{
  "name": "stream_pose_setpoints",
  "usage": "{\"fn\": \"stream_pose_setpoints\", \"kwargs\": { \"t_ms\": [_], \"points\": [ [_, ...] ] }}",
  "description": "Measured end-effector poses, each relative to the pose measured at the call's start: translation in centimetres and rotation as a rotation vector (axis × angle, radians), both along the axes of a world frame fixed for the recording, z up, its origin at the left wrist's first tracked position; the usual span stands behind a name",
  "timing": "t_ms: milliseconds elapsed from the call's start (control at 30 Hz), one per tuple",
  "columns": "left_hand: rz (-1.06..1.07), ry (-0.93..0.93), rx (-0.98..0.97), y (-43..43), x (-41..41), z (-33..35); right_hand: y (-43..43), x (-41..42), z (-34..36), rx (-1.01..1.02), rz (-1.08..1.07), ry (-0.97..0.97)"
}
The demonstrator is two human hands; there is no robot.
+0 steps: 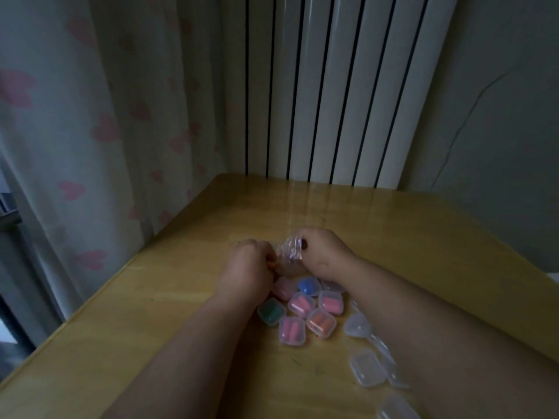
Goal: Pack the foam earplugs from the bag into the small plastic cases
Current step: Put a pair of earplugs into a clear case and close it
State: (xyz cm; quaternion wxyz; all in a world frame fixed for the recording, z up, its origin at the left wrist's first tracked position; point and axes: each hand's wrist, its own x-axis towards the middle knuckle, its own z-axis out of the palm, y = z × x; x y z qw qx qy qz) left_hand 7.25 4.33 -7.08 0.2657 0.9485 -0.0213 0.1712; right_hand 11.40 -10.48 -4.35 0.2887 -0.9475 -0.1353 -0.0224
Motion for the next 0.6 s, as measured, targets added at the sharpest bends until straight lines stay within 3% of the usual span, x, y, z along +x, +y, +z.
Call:
{"fn": "stream_pose_setpoints", "kwargs": {
  "t_ms": [100, 467, 600],
  "points": [
    [-0.005, -0.005, 0.041, 0.0, -0.1, 0.1, 0.1, -0.2, -0.3, 0.058, 0.046, 0.033],
    [-0.008, 0.019, 0.052, -0.1, -0.4, 0.4, 0.9, -0.5, -0.4, -0.240, 0.176, 0.009],
    [0.006, 0.023, 0.045, -0.1, -0.4, 0.3, 0.2, -1.0, 0.0, -0.190, 0.156, 0.019]
  ]
}}
